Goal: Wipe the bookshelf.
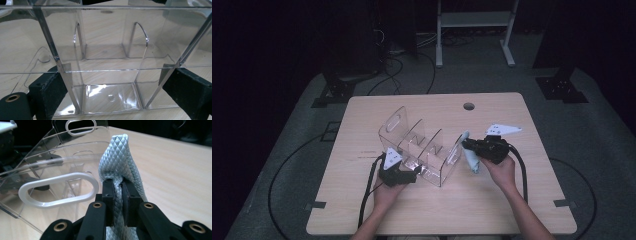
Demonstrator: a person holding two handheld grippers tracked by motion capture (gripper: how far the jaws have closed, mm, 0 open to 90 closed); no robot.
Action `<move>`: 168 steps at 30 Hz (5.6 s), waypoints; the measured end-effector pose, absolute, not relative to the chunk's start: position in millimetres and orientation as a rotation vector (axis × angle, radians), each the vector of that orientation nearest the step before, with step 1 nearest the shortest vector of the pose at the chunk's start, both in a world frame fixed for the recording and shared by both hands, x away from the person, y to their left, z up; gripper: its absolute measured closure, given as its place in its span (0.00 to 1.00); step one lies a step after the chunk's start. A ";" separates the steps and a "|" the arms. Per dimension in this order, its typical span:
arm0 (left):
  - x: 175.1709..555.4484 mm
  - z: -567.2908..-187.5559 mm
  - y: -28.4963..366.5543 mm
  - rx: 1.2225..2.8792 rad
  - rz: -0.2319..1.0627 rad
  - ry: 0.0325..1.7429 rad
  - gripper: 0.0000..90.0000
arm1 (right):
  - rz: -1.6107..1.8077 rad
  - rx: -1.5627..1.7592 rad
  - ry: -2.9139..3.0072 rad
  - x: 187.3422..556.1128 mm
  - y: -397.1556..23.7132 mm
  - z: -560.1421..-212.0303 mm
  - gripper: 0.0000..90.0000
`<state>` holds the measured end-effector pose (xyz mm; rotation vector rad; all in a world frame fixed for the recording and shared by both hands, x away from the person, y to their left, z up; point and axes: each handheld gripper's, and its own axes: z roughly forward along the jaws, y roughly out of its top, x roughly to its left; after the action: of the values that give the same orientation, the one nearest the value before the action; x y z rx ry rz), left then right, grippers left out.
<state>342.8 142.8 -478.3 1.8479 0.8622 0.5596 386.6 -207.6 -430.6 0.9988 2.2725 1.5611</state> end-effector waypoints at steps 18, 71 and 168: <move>342.7 -478.6 142.4 1.844 0.558 0.863 0.08 | 1.639 0.947 2.230 380.4 -208.1 -399.6 0.91; 341.5 -479.2 140.8 1.838 0.564 0.860 0.08 | 1.519 1.231 2.295 396.6 -215.2 -478.6 0.91; 342.3 -478.5 137.5 1.843 0.565 0.876 0.08 | 1.399 0.746 2.582 316.9 -151.4 -469.2 0.91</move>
<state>342.3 137.5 -478.5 1.8427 0.8758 0.5648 316.9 -151.4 -469.2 0.7464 2.5823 1.3991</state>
